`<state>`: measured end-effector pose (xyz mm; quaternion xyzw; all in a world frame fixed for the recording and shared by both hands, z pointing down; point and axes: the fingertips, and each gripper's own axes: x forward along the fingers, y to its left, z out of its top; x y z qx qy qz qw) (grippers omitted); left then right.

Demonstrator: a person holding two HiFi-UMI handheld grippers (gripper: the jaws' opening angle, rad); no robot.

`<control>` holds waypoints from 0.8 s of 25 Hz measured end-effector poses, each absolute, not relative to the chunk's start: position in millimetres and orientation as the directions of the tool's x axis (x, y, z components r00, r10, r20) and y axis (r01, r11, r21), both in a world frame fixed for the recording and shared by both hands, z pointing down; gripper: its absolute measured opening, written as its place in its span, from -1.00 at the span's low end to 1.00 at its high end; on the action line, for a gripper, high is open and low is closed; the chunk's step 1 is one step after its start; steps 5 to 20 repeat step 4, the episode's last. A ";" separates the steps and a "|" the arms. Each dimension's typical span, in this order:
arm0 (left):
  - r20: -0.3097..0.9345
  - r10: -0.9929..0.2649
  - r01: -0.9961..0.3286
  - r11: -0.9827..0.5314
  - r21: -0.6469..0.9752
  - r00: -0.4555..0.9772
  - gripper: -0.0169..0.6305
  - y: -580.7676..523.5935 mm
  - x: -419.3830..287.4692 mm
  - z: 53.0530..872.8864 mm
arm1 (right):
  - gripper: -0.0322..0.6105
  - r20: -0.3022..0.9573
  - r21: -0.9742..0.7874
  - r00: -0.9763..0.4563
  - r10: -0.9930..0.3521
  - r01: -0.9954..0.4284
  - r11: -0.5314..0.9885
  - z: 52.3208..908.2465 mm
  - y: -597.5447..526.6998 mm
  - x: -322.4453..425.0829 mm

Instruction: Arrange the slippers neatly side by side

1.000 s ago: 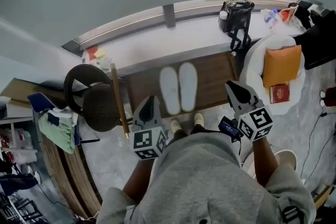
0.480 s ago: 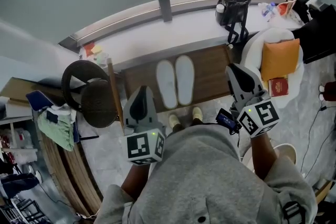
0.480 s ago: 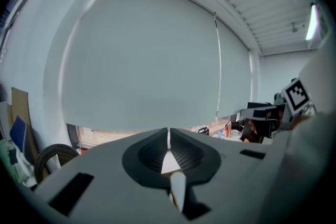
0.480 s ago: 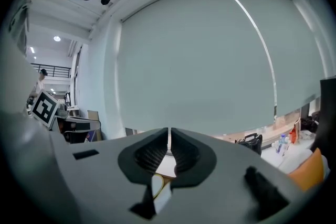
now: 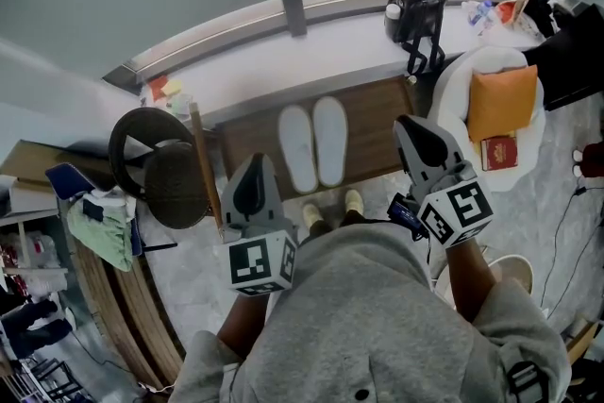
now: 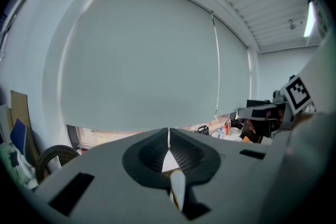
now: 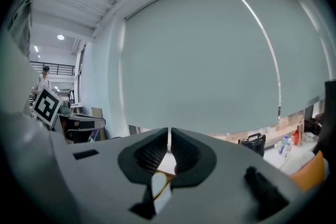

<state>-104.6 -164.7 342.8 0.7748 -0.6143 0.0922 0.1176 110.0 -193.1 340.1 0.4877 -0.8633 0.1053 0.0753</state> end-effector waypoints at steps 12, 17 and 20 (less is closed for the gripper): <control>0.295 -0.928 -0.973 -0.218 0.072 0.229 -0.88 -162.2 -104.0 346.2 | -0.79 0.239 -0.105 -0.519 -0.821 -0.854 0.510 343.5 -190.4 108.0; 0.295 -0.928 -0.973 -0.218 0.072 0.229 -0.88 -162.2 -104.0 346.2 | -0.79 0.239 -0.105 -0.519 -0.821 -0.854 0.510 343.5 -190.4 108.0; 0.295 -0.928 -0.973 -0.218 0.072 0.229 -0.88 -162.2 -104.0 346.2 | -0.79 0.239 -0.105 -0.519 -0.821 -0.854 0.510 343.5 -190.4 108.0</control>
